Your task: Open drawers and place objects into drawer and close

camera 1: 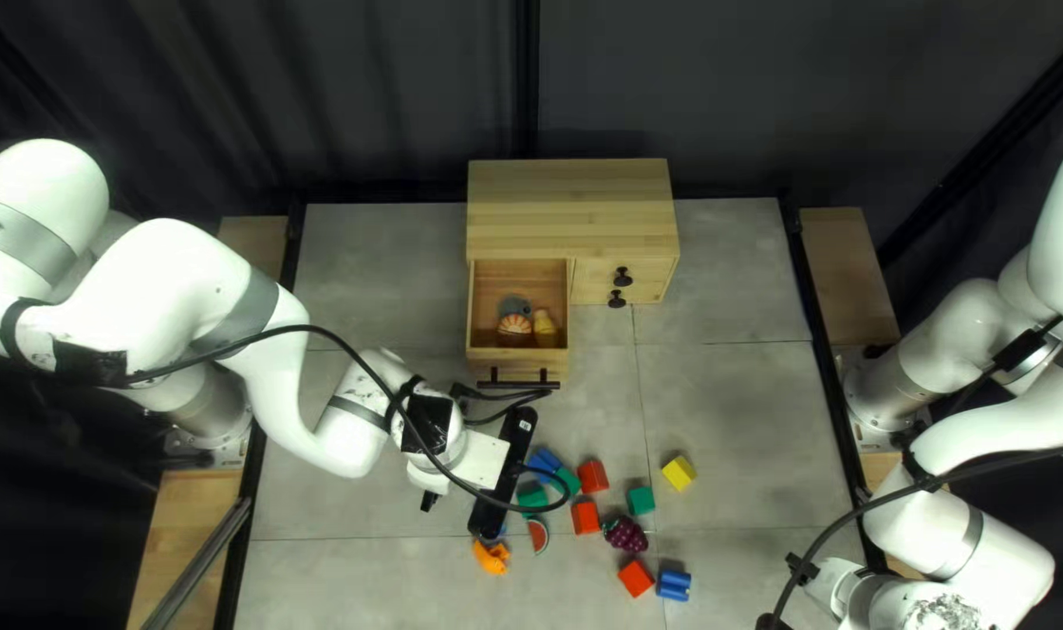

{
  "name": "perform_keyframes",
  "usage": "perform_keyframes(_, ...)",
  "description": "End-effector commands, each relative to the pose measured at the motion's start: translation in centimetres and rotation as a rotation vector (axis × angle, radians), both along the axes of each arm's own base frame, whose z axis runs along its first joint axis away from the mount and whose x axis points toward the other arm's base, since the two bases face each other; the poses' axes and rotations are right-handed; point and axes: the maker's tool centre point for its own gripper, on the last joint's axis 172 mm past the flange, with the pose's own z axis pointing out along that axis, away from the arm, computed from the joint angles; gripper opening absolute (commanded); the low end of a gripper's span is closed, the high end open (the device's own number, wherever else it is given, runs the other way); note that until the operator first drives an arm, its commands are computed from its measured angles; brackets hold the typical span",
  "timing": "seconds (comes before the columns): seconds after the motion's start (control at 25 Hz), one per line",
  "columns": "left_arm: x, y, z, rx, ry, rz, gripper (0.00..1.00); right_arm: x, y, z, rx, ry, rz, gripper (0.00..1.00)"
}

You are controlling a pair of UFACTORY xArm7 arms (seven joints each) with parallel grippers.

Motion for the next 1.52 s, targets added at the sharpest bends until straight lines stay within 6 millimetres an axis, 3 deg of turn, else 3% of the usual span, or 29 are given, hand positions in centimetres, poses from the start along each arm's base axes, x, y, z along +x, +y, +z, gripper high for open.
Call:
perform_keyframes(0.04, 0.1, 0.1, 0.1, 0.001, 0.0, 0.002, 0.57, 0.0, 0.0, 0.0, 0.0, 0.0, 0.0, 1.0)
perform_keyframes(0.24, 0.2, 0.1, 0.4, 0.006, -0.002, 0.003, 0.56, 0.0, 0.0, 0.0, 0.0, 0.0, 0.0, 1.0)
perform_keyframes(0.52, 0.2, 0.1, 0.0, 0.002, -0.002, 0.001, 0.71, 0.0, 0.0, 0.0, 0.0, 0.0, 0.0, 1.0)
perform_keyframes(0.56, 0.2, 0.1, 0.0, 0.0, -0.001, -0.001, 0.68, 0.0, 0.0, 0.0, 0.0, 0.0, 0.0, 1.0)
perform_keyframes(0.6, 0.2, 0.1, 0.0, 0.0, -0.001, -0.001, 0.13, 0.0, 0.0, 0.0, 0.0, 0.0, 0.0, 1.0)
perform_keyframes(0.64, 0.2, 0.1, 0.0, -0.001, 0.0, -0.002, 0.0, 0.0, 0.0, 0.0, 0.0, 0.0, 0.0, 1.0)
perform_keyframes(0.92, 0.3, -0.2, 0.5, 0.002, 0.002, -0.024, 0.0, 0.0, 0.0, 0.0, 0.0, 0.0, 0.0, 1.0)
perform_keyframes(1.04, 0.5, -1.0, 2.0, 0.008, 0.0, -0.032, 0.0, 0.0, 0.0, 0.0, 0.0, 0.0, 0.0, 1.0)
perform_keyframes(1.2, 1.6, -2.0, 6.8, 0.039, -0.011, -0.042, 0.0, 0.0, 0.0, 0.0, 0.0, 0.0, 0.0, 1.0)
perform_keyframes(1.32, 2.3, -1.5, 10.2, 0.078, -0.018, -0.038, 0.0, 0.0, 0.0, 0.0, 0.0, 0.0, 0.0, 1.0)
perform_keyframes(1.52, 3.4, 3.2, 16.4, 0.166, -0.024, 0.003, 0.0, 0.0, 0.0, 0.0, 0.0, 0.0, 0.0, 1.0)
